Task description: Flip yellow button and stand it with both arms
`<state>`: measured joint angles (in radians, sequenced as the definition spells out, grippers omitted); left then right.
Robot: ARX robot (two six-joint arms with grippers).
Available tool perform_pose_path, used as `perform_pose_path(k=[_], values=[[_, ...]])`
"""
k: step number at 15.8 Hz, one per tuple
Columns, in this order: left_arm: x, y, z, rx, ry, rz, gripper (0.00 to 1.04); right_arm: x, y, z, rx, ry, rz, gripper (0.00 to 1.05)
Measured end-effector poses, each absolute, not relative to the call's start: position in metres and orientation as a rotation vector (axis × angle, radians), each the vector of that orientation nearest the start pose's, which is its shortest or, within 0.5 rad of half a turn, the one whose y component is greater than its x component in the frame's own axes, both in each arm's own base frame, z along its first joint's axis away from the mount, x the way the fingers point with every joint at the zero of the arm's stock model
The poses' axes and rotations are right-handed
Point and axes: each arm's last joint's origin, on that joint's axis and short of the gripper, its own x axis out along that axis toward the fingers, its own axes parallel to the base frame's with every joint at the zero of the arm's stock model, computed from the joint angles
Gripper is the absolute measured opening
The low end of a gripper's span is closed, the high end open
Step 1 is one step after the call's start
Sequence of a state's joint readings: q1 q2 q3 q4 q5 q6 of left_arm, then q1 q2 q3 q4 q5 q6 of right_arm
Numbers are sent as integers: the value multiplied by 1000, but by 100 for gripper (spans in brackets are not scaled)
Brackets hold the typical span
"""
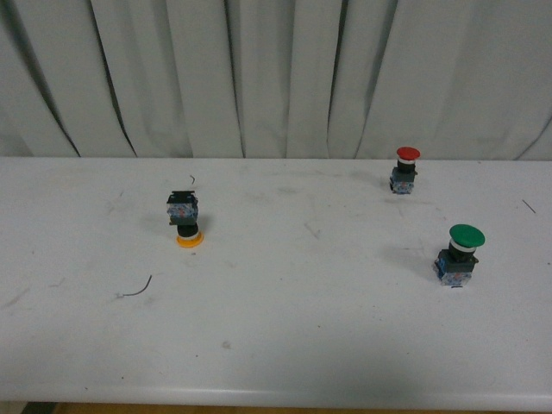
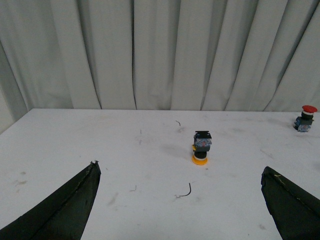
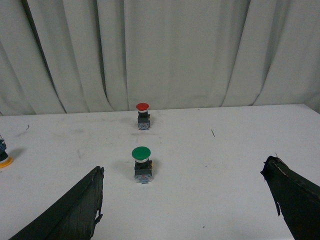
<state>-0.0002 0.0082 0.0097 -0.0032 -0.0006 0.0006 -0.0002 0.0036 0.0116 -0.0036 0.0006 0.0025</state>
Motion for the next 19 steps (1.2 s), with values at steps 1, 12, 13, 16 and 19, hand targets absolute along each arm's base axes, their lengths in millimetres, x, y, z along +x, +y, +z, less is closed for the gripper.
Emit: perform_pose_path(k=[1, 12, 13, 16, 19], values=[[98, 0, 166, 1, 2, 0, 98, 97, 0, 167, 2, -4, 0, 98], [98, 0, 166, 1, 2, 1, 98, 97, 0, 167, 2, -4, -1, 98], [98, 0, 166, 1, 2, 0, 98, 97, 0, 167, 2, -4, 0, 98], [98, 0, 166, 1, 2, 1, 98, 97, 0, 167, 2, -4, 0, 98], [98, 0, 166, 1, 2, 0, 98, 97, 0, 167, 2, -4, -1, 98]])
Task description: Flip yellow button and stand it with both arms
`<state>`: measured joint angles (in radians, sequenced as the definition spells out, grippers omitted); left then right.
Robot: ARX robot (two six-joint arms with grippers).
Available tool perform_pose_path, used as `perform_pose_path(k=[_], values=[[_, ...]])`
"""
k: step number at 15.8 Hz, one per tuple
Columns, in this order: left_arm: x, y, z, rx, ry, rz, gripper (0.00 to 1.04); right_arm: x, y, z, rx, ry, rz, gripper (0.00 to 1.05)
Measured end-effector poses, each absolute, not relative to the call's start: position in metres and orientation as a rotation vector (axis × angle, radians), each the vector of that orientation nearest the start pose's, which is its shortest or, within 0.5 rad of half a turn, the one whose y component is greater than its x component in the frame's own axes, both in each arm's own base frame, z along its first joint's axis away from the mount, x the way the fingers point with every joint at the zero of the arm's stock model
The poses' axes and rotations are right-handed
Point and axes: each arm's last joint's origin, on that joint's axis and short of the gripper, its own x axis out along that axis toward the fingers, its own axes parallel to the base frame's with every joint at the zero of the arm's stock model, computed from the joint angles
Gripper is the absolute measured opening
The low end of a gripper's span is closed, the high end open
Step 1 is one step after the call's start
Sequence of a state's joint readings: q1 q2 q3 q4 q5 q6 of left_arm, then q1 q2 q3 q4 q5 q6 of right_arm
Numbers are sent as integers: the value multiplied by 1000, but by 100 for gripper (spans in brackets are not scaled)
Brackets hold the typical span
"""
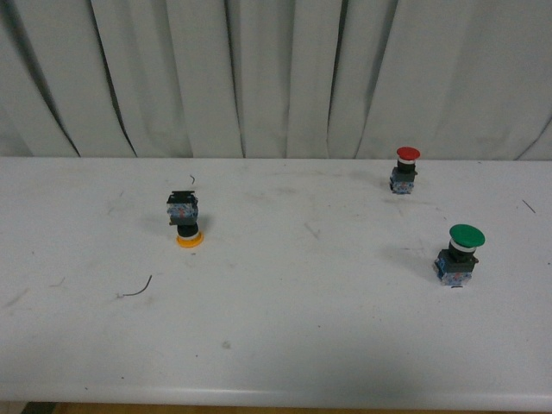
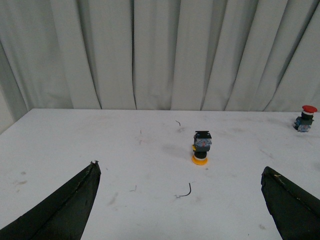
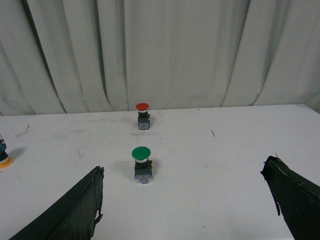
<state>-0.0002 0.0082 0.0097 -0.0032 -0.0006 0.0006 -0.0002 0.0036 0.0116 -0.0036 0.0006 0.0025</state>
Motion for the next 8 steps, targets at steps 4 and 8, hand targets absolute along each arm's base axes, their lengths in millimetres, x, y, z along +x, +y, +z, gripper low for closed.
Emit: perform_pose_path(k=[4, 8], values=[[98, 0, 166, 1, 2, 0, 98, 97, 0, 167, 2, -4, 0, 98], [97, 0, 165, -53, 224, -22, 98, 97, 0, 167, 2, -4, -1, 98]])
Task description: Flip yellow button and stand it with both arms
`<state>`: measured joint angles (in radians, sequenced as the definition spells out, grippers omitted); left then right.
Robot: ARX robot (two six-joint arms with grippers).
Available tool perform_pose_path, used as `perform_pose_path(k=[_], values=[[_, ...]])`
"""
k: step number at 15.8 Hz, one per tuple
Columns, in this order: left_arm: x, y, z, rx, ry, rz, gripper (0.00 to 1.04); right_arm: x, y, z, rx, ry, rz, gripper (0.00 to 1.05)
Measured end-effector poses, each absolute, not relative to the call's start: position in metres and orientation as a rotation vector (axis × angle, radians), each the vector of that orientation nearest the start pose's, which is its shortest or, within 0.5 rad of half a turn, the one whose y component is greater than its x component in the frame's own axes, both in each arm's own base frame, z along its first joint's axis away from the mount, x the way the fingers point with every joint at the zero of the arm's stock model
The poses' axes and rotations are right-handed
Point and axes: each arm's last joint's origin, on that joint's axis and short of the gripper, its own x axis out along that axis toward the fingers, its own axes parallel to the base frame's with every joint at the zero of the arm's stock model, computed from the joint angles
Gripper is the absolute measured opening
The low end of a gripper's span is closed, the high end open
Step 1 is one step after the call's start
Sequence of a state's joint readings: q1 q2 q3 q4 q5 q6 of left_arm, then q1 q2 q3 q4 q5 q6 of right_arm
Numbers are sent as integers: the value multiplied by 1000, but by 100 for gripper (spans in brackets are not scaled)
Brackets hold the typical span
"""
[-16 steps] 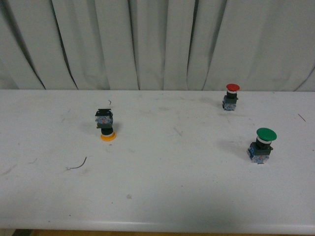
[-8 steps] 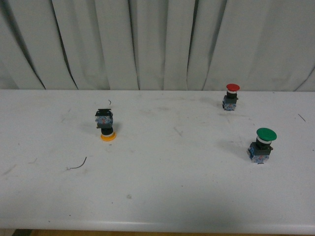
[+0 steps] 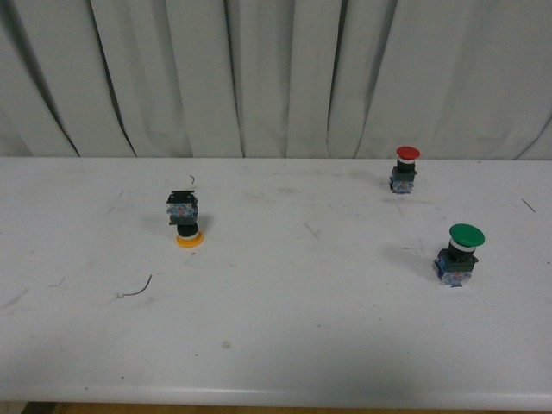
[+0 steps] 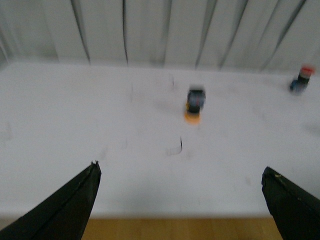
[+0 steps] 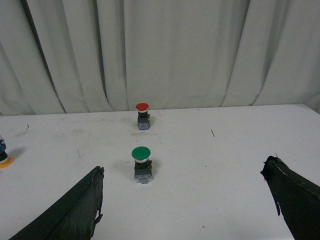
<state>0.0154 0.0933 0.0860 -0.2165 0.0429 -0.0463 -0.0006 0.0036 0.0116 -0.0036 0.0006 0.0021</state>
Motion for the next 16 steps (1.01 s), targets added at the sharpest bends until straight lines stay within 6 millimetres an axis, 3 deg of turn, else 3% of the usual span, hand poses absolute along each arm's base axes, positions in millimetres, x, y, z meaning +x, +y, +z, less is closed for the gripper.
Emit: perform_pose_path(k=[1, 2, 5, 10, 12, 13, 16], values=[[100, 0, 174, -105, 405, -26, 98, 97, 0, 167, 2, -6, 0, 98], [99, -2, 187, -129, 420, -44, 98, 97, 0, 167, 2, -4, 0, 98], [117, -13, 221, -131, 291, -94, 98, 97, 0, 167, 2, -6, 0, 98], [226, -72, 244, -89, 332, -192, 98, 97, 0, 167, 2, -4, 0, 98], [269, -93, 229, -54, 460, -178, 98, 97, 0, 167, 2, -4, 0, 98], [295, -106, 212, -20, 549, -153, 98, 97, 0, 167, 2, -5, 0, 98], [351, -121, 176, -2, 724, -98, 98, 97, 0, 167, 2, -4, 0, 98]])
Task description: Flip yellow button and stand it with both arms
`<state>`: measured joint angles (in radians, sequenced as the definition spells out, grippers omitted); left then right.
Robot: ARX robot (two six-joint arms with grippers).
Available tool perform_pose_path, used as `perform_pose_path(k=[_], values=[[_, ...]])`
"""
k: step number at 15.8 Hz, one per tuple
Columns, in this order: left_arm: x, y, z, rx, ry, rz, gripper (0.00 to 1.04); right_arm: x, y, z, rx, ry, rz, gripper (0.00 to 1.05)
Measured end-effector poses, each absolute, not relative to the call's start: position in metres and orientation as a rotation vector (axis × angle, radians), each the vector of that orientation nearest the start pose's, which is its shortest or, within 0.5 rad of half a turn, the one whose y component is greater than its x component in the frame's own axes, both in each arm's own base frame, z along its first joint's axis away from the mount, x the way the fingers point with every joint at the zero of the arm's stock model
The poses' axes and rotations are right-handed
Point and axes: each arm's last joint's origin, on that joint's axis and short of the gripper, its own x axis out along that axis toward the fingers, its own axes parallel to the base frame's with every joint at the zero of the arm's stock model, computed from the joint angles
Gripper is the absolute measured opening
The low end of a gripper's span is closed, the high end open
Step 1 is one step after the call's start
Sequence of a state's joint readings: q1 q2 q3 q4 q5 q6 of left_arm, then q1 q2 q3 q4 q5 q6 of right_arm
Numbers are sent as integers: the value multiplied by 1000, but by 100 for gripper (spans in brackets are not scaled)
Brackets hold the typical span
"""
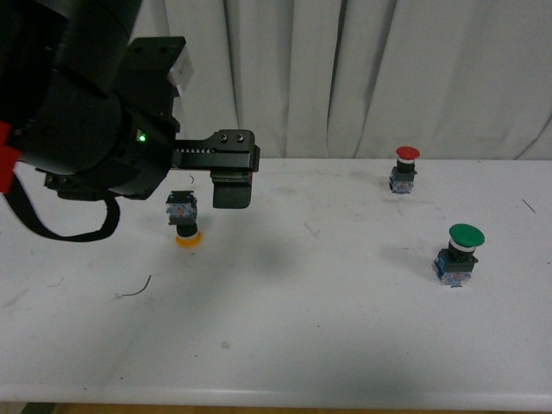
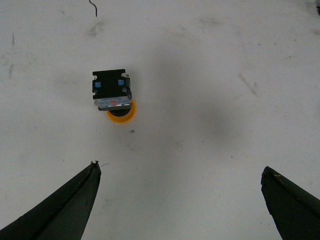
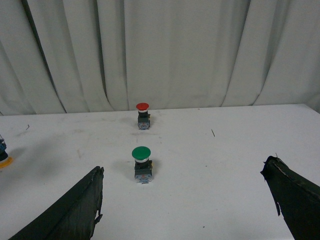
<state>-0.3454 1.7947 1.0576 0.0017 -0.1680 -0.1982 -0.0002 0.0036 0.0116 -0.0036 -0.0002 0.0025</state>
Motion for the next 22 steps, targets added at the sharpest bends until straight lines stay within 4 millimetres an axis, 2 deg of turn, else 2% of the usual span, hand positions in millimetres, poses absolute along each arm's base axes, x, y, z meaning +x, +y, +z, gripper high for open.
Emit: perform_pose_path(k=[1, 3, 6, 9, 11, 15, 17, 22], values=[[371, -118, 173, -19, 752, -63, 98, 97, 0, 167, 2, -4, 0, 98], [398, -112, 166, -74, 792, -53, 98, 97, 0, 167, 2, -5, 0, 98], [425, -110, 158, -113, 807, -67, 98, 97, 0, 167, 2, -5, 0, 98], [444, -112, 153, -79, 766, -121, 98, 97, 0, 167, 2, -4, 0, 98], [451, -106, 142, -37, 760, -128, 98, 97, 0, 167, 2, -4, 0, 98], [459, -76, 124, 24, 787, -91, 98, 97, 0, 167, 2, -4, 0, 98], [460, -73, 123, 36, 785, -93, 98, 97, 0, 167, 2, -5, 0, 98], [458, -77, 105, 59, 840, -122, 98, 97, 0, 167, 2, -5, 0, 98]])
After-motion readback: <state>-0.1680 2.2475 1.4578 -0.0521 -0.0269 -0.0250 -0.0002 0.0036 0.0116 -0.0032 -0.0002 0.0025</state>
